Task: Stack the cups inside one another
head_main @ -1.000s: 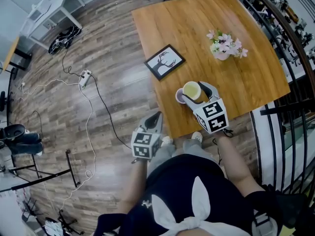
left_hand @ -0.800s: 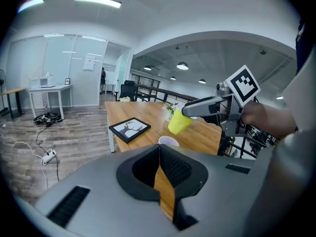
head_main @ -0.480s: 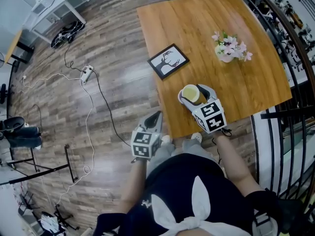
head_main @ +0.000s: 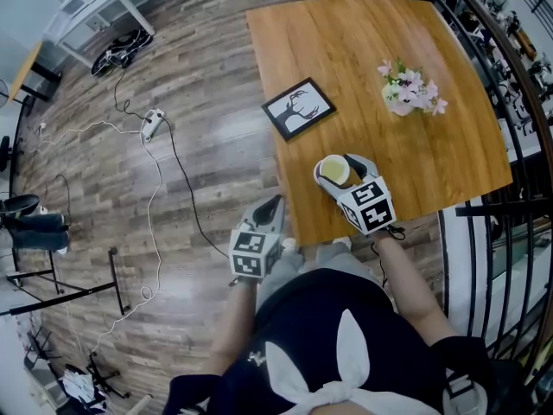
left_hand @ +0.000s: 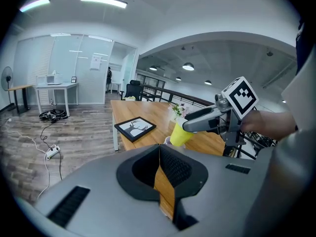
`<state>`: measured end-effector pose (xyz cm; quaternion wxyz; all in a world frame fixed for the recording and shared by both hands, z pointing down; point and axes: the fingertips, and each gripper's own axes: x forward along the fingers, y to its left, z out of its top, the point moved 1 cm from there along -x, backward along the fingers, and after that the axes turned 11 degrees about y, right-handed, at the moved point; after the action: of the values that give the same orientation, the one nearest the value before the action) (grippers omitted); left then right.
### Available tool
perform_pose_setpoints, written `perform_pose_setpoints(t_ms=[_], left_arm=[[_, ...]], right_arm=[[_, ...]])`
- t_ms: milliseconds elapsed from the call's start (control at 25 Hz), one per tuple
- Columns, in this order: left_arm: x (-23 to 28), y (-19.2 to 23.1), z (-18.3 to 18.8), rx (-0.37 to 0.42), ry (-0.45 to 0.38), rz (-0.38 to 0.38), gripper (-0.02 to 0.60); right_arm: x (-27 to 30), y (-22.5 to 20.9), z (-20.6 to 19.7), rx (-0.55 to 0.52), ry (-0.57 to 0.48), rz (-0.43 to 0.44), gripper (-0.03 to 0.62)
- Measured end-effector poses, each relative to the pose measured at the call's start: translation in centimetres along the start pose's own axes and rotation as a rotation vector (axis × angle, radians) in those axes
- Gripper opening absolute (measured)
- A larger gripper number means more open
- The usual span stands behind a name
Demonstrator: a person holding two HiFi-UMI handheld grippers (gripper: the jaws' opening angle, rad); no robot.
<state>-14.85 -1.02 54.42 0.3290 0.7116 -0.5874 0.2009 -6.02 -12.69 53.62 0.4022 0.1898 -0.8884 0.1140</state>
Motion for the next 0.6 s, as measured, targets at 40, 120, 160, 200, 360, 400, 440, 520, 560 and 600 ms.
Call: perform_pose_setpoints(t_ms=[40, 120, 160, 200, 360, 400, 440, 520, 560, 600], left_arm=[[0.1, 0.0, 0.1, -0.004, -0.001, 0.000, 0.019], [0.1, 0.0, 0.2, -0.012, -0.005, 0.000, 0.020], [0.1, 0.1, 0.2, -0.016, -0.006, 0.000, 0.018], [0.1, 0.1, 0.2, -0.019, -0.007, 0.000, 0.019], [0.2, 0.2, 0.2, -0.029, -0.010, 0.005, 0.020], [0.2, 0.3, 0.2, -0.031, -0.010, 0.007, 0.020], [0.2, 0.3, 0.2, -0.032, -0.010, 0.008, 0.019], [0.2, 0.3, 0.1, -0.034, -0.011, 0.011, 0.020], [0.1, 0.3, 0.1, -0.036, -0.011, 0.012, 0.018], [0.1, 0.3, 0.1, -0.038, -0.012, 0.013, 0.020]], right_arm=[[0.2, 0.0, -0.1, 0.000, 0.008, 0.007, 0.326], [0.6, 0.0, -0.5, -0.002, 0.027, 0.020, 0.327], [0.9, 0.1, -0.7, -0.003, 0.036, 0.025, 0.327], [1.1, 0.2, -0.9, -0.003, 0.043, 0.031, 0.327], [2.0, 0.3, -1.6, -0.002, 0.067, 0.051, 0.327], [2.2, 0.3, -1.8, -0.002, 0.073, 0.053, 0.327], [2.4, 0.3, -2.0, -0.002, 0.076, 0.055, 0.328], [2.6, 0.2, -2.2, 0.001, 0.079, 0.059, 0.330], [2.6, 0.2, -2.3, 0.002, 0.081, 0.061, 0.335], [2.7, 0.2, -2.4, 0.002, 0.083, 0.063, 0.345]])
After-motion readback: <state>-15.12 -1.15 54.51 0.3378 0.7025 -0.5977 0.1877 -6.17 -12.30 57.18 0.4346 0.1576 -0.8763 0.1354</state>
